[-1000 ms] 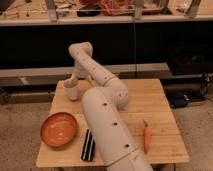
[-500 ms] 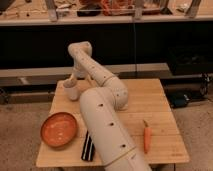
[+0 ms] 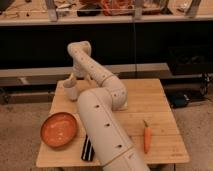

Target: Pick up the ceramic cup

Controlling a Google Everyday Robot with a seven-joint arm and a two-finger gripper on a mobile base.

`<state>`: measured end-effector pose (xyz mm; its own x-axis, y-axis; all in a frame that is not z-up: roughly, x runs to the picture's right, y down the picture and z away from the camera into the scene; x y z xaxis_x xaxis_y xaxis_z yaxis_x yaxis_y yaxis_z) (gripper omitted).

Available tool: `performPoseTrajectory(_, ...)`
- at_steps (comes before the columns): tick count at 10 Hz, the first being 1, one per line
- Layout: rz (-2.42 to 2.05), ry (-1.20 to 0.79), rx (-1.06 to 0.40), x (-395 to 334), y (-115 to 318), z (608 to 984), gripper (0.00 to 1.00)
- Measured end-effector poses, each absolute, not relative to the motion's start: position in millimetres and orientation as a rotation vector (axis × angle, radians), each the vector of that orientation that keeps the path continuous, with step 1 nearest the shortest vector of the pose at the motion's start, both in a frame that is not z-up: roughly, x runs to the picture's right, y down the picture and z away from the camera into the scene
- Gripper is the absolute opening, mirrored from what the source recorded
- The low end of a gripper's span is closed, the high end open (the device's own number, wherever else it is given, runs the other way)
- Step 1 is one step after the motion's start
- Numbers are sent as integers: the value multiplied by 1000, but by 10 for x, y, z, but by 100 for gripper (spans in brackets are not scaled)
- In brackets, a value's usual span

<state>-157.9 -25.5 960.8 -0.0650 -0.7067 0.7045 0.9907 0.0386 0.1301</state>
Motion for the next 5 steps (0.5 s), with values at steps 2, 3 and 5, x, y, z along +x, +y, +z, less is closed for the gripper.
performPoseTrajectory(2, -1495, -722, -506, -1570, -272, 9603, 80)
performPoseTrajectory(3, -1497, -723, -506, -1580, -275, 9599, 80)
performPoseTrajectory(5, -1504, -724, -508, -1603, -271, 9594, 80)
